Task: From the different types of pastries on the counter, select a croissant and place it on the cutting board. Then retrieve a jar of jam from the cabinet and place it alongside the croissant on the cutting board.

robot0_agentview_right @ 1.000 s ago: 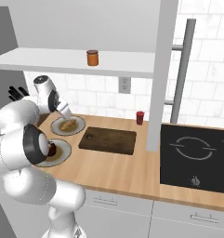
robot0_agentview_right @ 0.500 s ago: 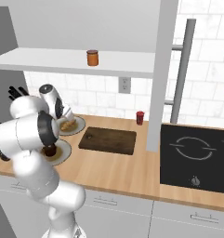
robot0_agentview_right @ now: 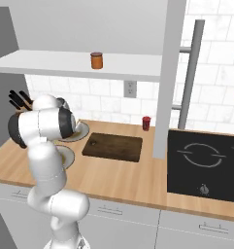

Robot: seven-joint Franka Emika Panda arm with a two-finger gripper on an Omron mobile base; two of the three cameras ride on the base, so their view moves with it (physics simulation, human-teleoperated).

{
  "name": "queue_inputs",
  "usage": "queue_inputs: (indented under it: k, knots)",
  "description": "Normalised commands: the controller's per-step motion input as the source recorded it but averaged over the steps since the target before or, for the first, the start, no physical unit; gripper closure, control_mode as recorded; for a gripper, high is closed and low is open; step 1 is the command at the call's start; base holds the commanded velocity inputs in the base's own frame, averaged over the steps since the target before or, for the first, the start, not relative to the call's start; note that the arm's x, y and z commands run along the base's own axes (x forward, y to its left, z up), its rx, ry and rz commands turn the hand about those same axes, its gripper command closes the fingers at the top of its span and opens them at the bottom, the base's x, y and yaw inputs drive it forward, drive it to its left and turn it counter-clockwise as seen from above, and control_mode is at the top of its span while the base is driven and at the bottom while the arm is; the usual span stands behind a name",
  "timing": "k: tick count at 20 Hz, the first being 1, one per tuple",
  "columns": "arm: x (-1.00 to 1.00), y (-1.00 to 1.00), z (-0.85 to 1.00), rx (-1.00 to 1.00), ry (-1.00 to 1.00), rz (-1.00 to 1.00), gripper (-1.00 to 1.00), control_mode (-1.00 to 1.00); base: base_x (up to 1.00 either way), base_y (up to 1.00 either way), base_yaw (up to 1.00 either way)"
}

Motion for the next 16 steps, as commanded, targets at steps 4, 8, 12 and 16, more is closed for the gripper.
queue_inputs:
  k: [4,8,12,16]
  knots:
    - [0.39,0.37,-0.63,0.00,0.00,0.00,-1.00,-1.00,0.00,0.00,0.00]
    - [0.32,0.46,-0.56,0.00,-0.01,0.00,-1.00,-1.00,0.00,0.00,0.00]
    - [0.33,0.43,-0.52,0.00,-0.02,0.00,-1.00,-1.00,0.00,0.00,0.00]
    - [0.32,0.31,-0.50,0.00,0.00,0.00,-1.00,-1.00,0.00,0.00,0.00]
